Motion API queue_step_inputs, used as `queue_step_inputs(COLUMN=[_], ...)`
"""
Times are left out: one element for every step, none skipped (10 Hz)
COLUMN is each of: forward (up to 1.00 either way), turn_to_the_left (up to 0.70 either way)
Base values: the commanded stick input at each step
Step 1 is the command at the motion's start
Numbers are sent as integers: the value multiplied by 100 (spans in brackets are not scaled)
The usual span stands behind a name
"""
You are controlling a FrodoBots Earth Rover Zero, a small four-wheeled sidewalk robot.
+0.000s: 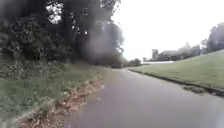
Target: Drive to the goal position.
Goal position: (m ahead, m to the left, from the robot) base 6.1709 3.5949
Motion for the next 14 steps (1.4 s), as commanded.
queue_step_inputs(forward=[70, 70, 70, 70, 70, 70, 70, 70, 70, 70, 70, 70, 70, 70], turn_to_the_left=[-27, 0, 0, 0, 0, 0, 0, 0, 0, 0, 0, 0, 0, 0])
